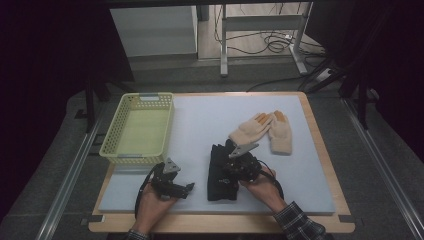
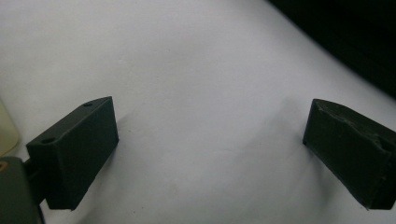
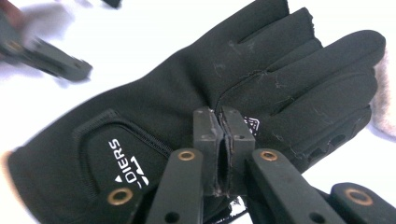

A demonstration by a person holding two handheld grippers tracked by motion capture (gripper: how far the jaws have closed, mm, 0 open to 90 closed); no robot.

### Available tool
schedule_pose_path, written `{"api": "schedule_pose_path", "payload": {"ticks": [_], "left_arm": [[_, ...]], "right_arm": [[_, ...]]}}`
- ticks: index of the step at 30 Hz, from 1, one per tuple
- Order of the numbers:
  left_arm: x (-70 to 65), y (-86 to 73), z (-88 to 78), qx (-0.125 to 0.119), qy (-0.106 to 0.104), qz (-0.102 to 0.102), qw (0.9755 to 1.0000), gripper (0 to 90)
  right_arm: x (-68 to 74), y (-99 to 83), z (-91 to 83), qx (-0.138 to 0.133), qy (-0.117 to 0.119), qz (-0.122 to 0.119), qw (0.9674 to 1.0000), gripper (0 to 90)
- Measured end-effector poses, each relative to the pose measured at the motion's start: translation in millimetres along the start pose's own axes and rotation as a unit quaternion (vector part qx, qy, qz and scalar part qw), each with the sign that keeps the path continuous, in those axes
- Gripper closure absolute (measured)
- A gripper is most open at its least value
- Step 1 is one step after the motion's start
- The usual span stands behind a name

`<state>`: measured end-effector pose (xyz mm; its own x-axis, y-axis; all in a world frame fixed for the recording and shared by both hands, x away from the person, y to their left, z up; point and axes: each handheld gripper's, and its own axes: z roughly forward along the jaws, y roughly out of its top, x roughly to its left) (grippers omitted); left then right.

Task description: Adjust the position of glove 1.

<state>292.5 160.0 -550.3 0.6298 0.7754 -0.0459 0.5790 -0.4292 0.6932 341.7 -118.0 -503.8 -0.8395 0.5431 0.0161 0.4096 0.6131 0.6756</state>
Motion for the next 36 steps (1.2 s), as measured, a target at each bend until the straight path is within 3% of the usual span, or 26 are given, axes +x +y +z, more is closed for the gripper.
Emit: {"api": "schedule_pose_path", "payload": {"ticks": [3, 6, 11, 15, 18, 21, 23, 28, 36], "left_arm": [[-0.2, 0.0, 0.3, -0.002, 0.001, -0.001, 1.0, 3.3], [-0.2, 0.0, 0.1, -0.001, 0.0, -0.001, 1.0, 3.2], [-0.4, 0.0, 0.3, -0.002, 0.0, -0.002, 1.0, 3.2], [-0.2, 0.0, 0.2, -0.001, 0.0, -0.002, 1.0, 3.3], [-0.5, 0.0, 0.4, -0.003, 0.0, -0.003, 1.0, 3.3], [-0.4, 0.0, 0.2, -0.002, 0.0, -0.002, 1.0, 3.3], [-0.4, 0.1, 0.0, -0.002, 0.0, -0.002, 1.0, 3.3], [-0.7, -0.9, -2.0, -0.004, 0.0, -0.003, 1.0, 4.3], [9.2, -10.9, -12.3, 0.002, 0.012, -0.013, 0.9998, 4.0]], "right_arm": [[-0.3, -3.9, 4.1, -0.008, 0.004, 0.007, 0.9999, 73.6], [-3.9, -2.3, -3.0, -0.021, 0.011, 0.014, 0.9996, 61.1], [-14.2, -3.2, -25.6, -0.047, -0.005, 0.016, 0.9988, 57.4], [-23.0, -14.3, -35.5, -0.052, -0.009, 0.029, 0.9982, 66.7], [-25.5, -28.5, -39.9, -0.059, -0.008, 0.024, 0.9979, 80.8], [-24.1, -41.7, -39.9, -0.063, -0.008, 0.02, 0.9977, 87.9], [-22.4, -51.5, -38.2, -0.064, 0.002, 0.026, 0.9976, 88.4], [-12.5, -66.3, -32.2, -0.051, 0.011, 0.016, 0.9985, 88.5], [-0.9, -70.6, -25.2, -0.046, 0.03, 0.006, 0.9985, 88.6]]}}
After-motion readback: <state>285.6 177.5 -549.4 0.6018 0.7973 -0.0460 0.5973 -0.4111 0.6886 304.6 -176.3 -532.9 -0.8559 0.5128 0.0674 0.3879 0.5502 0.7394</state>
